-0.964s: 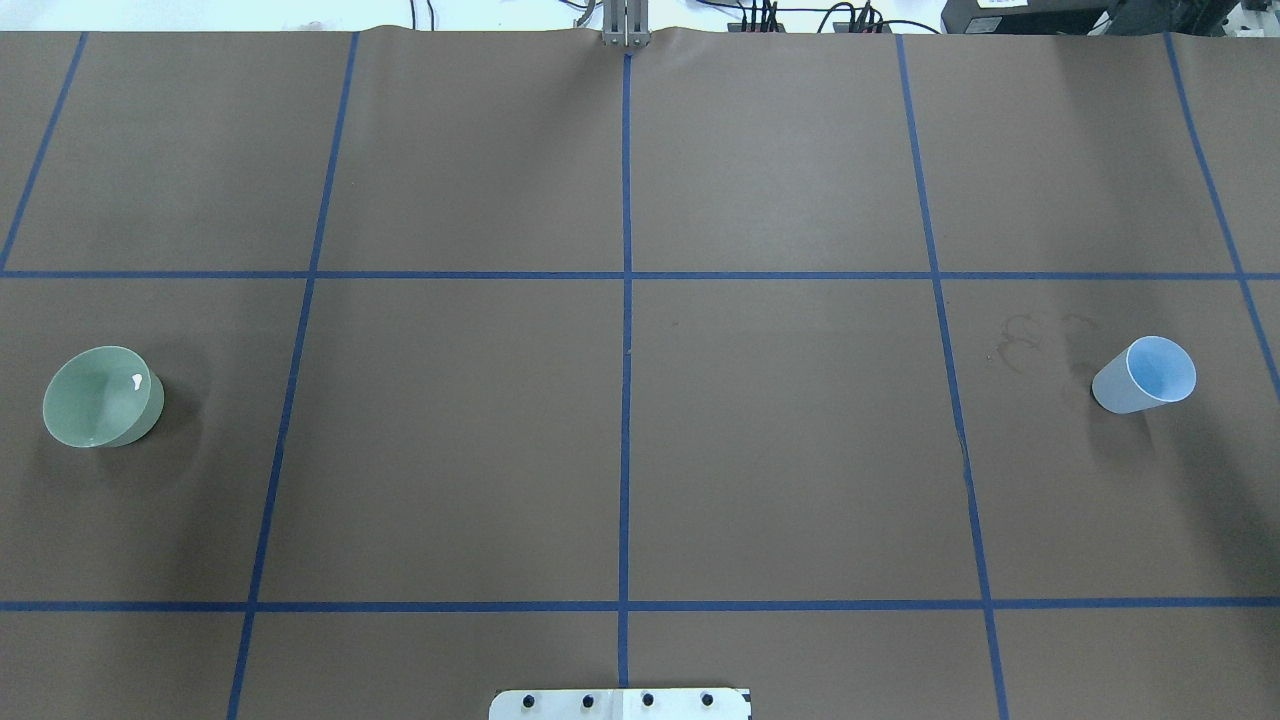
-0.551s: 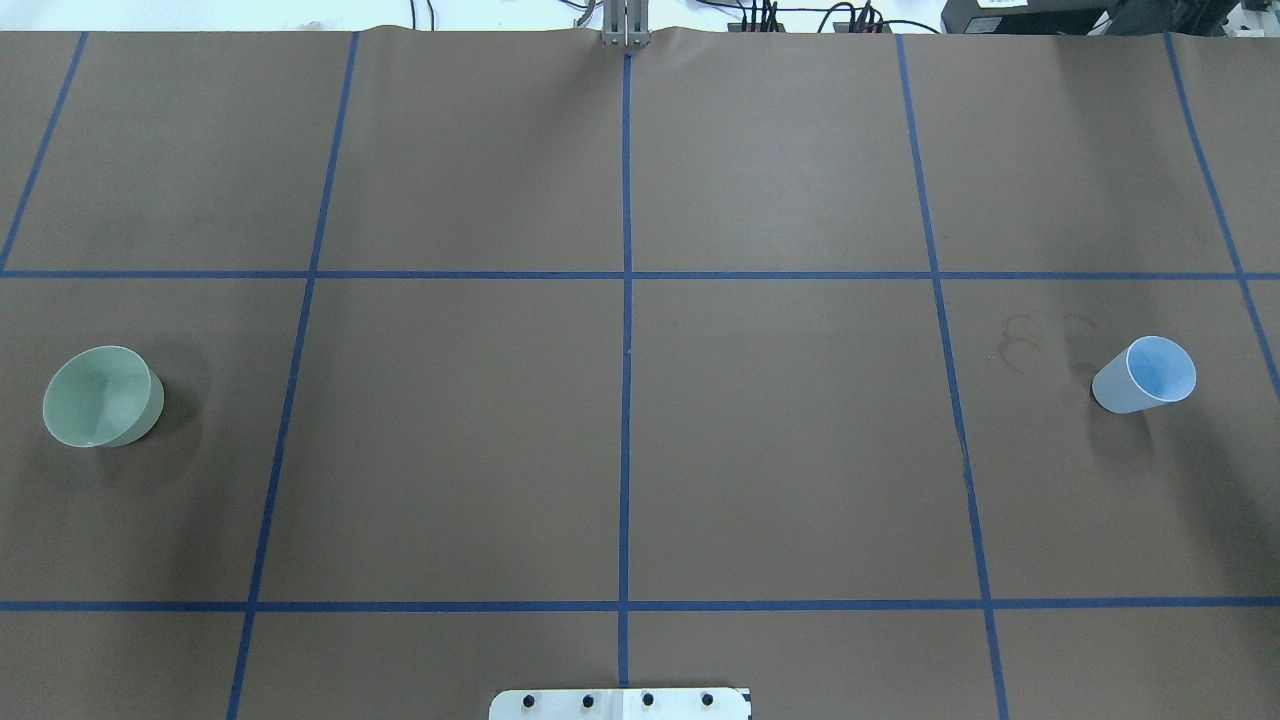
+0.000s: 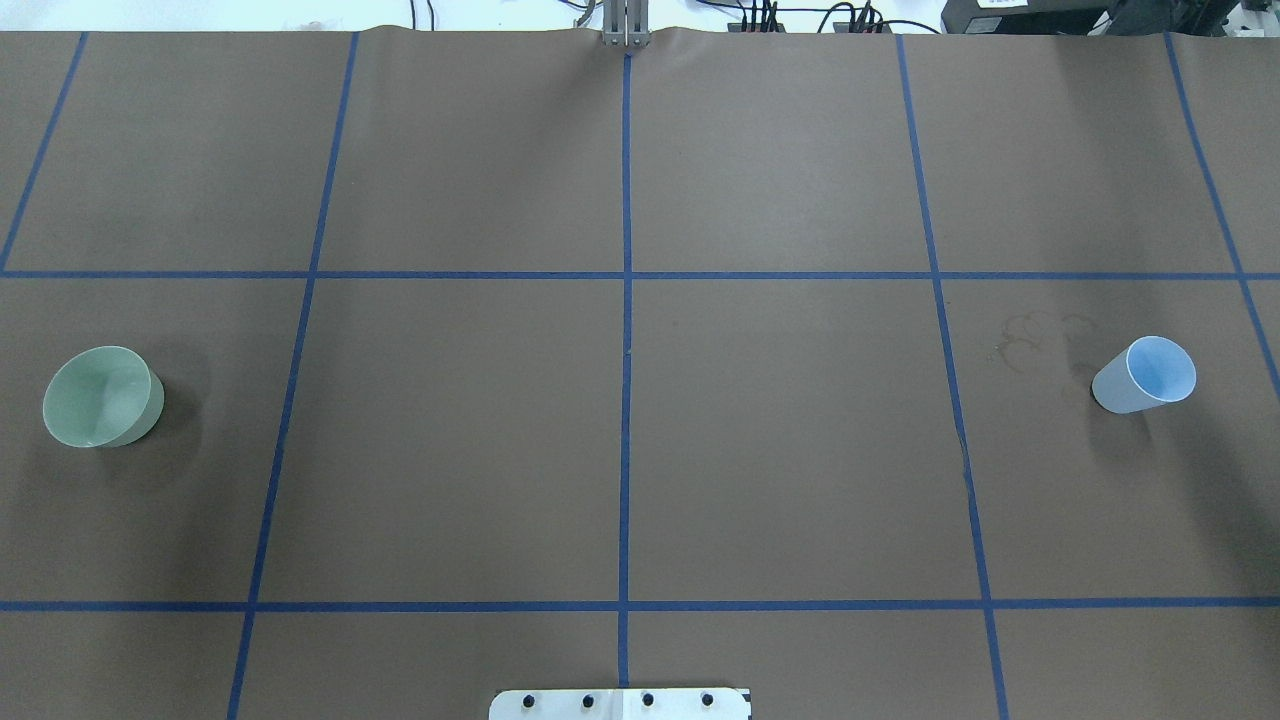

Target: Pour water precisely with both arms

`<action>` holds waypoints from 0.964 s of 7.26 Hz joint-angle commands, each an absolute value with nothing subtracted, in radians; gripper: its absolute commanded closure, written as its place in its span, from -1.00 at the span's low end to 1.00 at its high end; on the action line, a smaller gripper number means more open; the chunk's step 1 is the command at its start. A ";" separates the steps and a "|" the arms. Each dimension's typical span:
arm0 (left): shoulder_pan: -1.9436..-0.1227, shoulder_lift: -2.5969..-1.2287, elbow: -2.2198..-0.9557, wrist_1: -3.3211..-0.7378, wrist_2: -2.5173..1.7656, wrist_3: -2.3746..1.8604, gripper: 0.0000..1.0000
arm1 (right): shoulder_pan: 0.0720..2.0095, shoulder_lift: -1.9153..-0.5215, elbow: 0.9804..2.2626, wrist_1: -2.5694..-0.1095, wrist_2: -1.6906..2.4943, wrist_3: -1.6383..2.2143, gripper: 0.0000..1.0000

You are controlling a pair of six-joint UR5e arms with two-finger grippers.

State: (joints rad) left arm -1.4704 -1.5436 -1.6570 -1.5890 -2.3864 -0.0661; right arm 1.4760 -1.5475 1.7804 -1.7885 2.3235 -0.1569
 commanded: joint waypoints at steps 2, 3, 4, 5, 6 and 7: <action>-1.514 -1.536 -1.670 -1.557 -2.387 -0.066 -0.99 | 1.488 -1.563 1.785 -1.780 2.319 -0.146 -1.00; -1.520 -1.522 -1.672 -1.557 -2.376 -0.066 -0.99 | 1.496 -1.566 1.790 -1.779 2.319 -0.144 -1.00; -1.523 -1.520 -1.674 -1.557 -2.376 -0.067 -1.00 | 1.497 -1.578 1.789 -1.778 2.307 -0.144 -1.00; -1.526 -1.517 -1.675 -1.560 -2.378 -0.066 -1.00 | 1.496 -1.600 1.789 -1.776 2.310 -0.144 -1.00; -1.549 -1.502 -1.709 -1.565 -2.379 -0.067 -1.00 | 1.496 -1.603 1.783 -1.776 2.312 -0.143 -1.00; -1.563 -1.459 -1.753 -1.577 -2.369 -0.067 -1.00 | 1.496 -1.623 1.787 -1.776 2.319 -0.141 -1.00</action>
State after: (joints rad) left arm -1.5441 -1.4979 -1.7074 -1.5655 -2.3762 -0.0671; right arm 1.4956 -1.6029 1.7857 -1.7767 2.3129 -0.1429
